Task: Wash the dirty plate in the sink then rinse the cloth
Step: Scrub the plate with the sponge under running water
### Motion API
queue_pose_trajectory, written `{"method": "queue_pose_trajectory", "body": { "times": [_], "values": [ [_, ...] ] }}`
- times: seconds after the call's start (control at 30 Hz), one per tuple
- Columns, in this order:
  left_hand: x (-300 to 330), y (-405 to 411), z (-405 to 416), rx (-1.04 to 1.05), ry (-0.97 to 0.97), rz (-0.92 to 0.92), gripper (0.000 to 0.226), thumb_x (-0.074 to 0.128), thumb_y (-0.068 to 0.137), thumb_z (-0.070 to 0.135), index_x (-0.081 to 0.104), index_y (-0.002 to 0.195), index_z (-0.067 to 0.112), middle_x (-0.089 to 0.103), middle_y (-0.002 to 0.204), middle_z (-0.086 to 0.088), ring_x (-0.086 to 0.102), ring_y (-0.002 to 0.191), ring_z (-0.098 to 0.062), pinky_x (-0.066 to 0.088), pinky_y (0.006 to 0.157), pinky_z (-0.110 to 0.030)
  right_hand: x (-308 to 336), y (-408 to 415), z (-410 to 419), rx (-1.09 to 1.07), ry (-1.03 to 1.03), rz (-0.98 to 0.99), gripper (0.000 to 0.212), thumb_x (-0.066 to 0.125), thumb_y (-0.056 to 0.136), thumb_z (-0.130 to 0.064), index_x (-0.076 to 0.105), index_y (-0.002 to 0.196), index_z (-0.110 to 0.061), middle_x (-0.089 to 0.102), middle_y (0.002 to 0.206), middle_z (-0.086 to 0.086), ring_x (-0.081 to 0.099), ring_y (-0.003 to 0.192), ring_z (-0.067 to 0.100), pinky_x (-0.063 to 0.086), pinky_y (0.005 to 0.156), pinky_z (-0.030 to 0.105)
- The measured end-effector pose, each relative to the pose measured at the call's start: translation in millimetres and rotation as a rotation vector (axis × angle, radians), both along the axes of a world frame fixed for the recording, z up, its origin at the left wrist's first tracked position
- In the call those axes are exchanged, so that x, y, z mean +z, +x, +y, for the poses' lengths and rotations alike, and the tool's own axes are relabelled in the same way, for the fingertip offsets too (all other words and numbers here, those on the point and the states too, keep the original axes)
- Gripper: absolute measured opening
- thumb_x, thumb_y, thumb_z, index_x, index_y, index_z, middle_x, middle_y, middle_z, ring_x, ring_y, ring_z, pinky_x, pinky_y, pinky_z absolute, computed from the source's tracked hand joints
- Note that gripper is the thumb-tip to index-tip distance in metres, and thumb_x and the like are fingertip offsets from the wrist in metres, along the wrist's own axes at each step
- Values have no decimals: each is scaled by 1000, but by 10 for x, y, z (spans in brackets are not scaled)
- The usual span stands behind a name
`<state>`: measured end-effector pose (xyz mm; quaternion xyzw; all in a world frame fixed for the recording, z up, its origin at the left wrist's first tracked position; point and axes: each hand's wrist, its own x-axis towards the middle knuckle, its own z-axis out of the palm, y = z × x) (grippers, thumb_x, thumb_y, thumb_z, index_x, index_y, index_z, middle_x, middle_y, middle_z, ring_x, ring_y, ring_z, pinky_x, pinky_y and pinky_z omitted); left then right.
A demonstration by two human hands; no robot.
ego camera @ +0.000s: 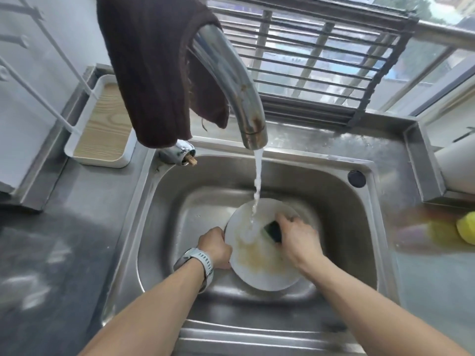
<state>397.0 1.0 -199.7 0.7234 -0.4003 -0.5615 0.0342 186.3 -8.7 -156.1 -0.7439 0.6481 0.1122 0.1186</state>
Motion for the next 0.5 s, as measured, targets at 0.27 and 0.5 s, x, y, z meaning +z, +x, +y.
{"method": "queue_pose_trajectory", "body": {
  "times": [0.27, 0.5],
  "values": [
    [67, -18, 23, 49, 25, 31, 27, 64, 59, 20, 55, 84, 14, 70, 103, -13, 72, 96, -35, 64, 82, -44, -129, 315, -54, 40, 33, -81, 31, 52, 93, -27, 51, 124, -21, 62, 102, 13, 64, 87, 38, 43, 63, 37],
    [142, -7, 41, 18, 25, -15, 16, 63, 67, 14, 58, 82, 15, 71, 104, -14, 71, 97, -34, 64, 80, -44, -35, 416, 328, 177, 28, -12, 38, 82, 59, -24, 64, 92, -19, 63, 64, 5, 61, 61, 31, 29, 46, 31]
  ]
}}
